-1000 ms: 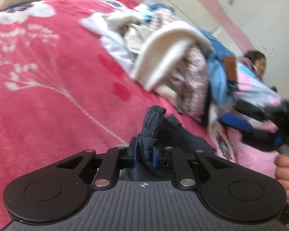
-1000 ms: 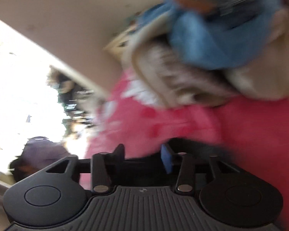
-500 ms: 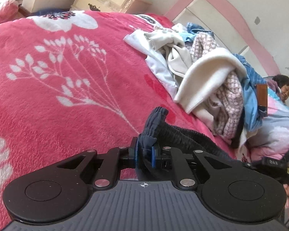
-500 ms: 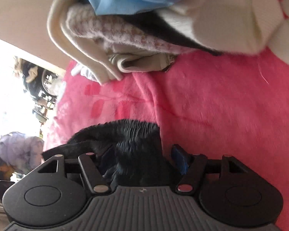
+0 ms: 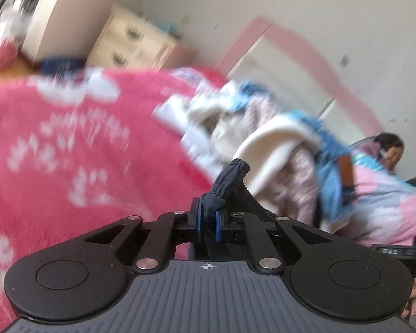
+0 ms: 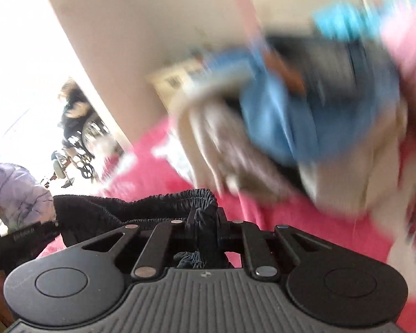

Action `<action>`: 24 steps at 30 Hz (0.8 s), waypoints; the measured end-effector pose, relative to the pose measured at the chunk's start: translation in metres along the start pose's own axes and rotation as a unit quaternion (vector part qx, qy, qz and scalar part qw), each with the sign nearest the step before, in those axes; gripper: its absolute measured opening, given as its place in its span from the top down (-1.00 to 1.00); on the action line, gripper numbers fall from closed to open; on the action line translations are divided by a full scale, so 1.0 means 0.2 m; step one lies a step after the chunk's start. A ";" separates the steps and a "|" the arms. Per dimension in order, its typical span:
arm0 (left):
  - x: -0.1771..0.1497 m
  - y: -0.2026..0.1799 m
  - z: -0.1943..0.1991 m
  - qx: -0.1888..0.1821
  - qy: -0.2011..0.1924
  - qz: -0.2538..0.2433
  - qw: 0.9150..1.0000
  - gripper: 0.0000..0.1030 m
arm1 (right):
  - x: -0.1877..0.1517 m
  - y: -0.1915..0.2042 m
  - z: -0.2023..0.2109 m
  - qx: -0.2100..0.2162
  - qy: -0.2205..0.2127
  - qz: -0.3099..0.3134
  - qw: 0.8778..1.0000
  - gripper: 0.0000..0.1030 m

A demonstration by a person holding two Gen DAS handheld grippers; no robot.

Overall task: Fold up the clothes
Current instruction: 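Lift the navy trousers by the waistband with both grippers, pulling them from the pile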

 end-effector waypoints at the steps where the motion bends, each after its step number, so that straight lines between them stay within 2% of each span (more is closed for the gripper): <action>1: 0.04 -0.04 0.05 -0.005 -0.014 -0.007 1.000 0.86 | 0.04 0.05 0.08 0.000 -0.024 0.017 1.000 0.76; 3: 0.11 -0.14 0.17 -0.018 -0.041 -0.020 0.999 0.86 | 0.11 0.16 0.25 -0.003 -0.075 0.052 0.996 0.77; 6: 0.24 -0.29 0.38 -0.036 -0.084 -0.050 0.995 0.86 | 0.22 0.32 0.52 -0.007 -0.150 0.102 0.983 0.78; 10: 0.41 -0.52 0.67 -0.056 -0.142 -0.101 0.983 0.86 | 0.36 0.54 0.86 -0.010 -0.239 0.167 0.956 0.78; 12: 0.48 -0.64 0.83 -0.063 -0.175 -0.133 0.973 0.86 | 0.42 0.64 1.02 -0.013 -0.281 0.191 0.940 0.78; 18: 0.64 -0.99 1.26 -0.081 -0.265 -0.215 0.936 0.86 | 0.55 0.86 1.44 -0.036 -0.373 0.247 0.894 0.78; 24: 0.67 -1.24 1.56 -0.099 -0.312 -0.249 0.912 0.86 | 0.55 1.00 1.74 -0.047 -0.429 0.253 0.866 0.78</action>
Point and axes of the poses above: each gripper's, at about its wrist camera, not at the fingertips, and z roughly against the way its jaws point, y to its left, x to its top, the point moved 7 cm from there along -z, roughly the way its jaws point, and after that the axes turned 7 degrees about y, right-handed, at the moved point
